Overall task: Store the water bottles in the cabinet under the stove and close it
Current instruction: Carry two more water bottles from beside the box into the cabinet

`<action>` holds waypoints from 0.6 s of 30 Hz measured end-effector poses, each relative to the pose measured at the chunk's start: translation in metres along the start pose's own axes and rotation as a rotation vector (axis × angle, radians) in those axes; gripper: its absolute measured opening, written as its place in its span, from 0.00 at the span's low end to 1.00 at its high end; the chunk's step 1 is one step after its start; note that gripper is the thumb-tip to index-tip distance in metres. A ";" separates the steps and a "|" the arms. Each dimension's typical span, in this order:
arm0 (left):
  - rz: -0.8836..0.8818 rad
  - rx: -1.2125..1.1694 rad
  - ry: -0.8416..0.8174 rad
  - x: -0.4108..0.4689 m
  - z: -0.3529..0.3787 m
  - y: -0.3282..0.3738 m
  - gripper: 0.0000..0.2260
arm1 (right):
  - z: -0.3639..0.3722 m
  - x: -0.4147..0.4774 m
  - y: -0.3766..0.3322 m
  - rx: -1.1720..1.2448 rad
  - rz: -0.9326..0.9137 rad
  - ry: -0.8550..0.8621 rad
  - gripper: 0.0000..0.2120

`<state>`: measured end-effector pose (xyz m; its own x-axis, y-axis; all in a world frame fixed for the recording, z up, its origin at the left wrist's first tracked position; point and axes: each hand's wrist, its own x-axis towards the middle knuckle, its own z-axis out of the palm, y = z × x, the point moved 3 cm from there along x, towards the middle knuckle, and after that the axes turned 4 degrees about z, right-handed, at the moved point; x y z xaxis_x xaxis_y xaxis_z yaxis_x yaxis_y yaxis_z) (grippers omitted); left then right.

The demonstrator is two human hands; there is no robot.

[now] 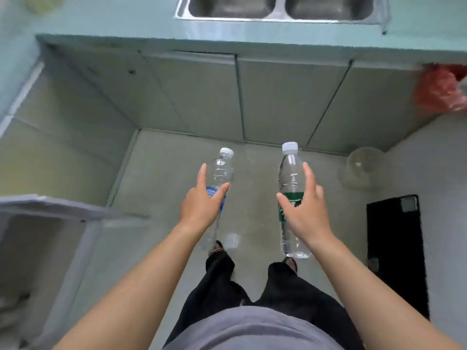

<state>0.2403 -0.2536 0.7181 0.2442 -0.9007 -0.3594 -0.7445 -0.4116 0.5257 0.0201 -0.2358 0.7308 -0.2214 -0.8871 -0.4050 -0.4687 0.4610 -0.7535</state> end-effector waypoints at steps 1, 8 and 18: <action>-0.059 -0.025 0.044 -0.007 -0.004 -0.011 0.33 | 0.007 0.005 -0.008 -0.040 -0.040 -0.067 0.37; -0.394 -0.212 0.321 -0.066 -0.046 -0.103 0.33 | 0.107 -0.014 -0.071 -0.209 -0.287 -0.455 0.37; -0.678 -0.338 0.589 -0.157 -0.133 -0.278 0.33 | 0.301 -0.150 -0.146 -0.392 -0.549 -0.813 0.37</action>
<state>0.4917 -0.0168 0.7310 0.8990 -0.3436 -0.2717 -0.1340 -0.8063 0.5762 0.3790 -0.1630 0.7454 0.6765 -0.6225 -0.3935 -0.6061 -0.1672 -0.7776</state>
